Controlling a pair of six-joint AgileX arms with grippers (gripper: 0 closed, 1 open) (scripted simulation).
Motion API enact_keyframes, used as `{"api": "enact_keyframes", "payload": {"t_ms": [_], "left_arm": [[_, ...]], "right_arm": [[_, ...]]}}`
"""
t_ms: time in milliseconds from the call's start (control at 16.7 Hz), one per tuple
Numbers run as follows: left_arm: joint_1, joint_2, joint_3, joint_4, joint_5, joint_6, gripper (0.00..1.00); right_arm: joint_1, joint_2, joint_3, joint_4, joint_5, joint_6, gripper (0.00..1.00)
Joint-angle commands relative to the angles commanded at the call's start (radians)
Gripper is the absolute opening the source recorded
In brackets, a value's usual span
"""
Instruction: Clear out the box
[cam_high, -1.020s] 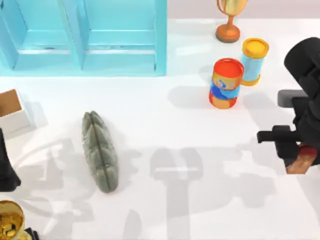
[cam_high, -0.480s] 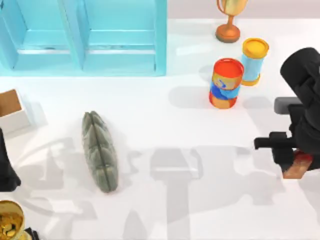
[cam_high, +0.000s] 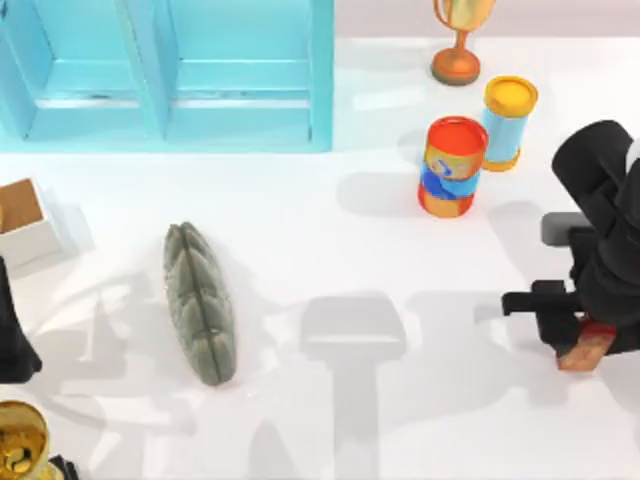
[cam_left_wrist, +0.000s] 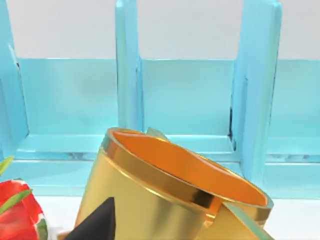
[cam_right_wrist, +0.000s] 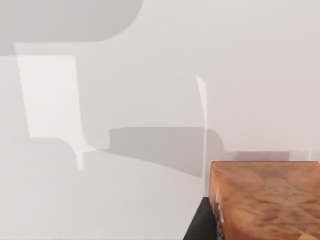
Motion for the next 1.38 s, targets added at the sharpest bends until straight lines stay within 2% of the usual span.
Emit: {"api": "enact_keyframes", "payload": {"t_ms": [120, 900, 1380], "left_arm": [[0.000, 0.000, 0.000, 0.000, 0.000, 0.000, 1.00], [0.000, 0.000, 0.000, 0.000, 0.000, 0.000, 1.00], [0.000, 0.000, 0.000, 0.000, 0.000, 0.000, 1.00]], "right_arm": [[0.000, 0.000, 0.000, 0.000, 0.000, 0.000, 0.00], [0.000, 0.000, 0.000, 0.000, 0.000, 0.000, 0.98], [0.000, 0.000, 0.000, 0.000, 0.000, 0.000, 1.00]]}}
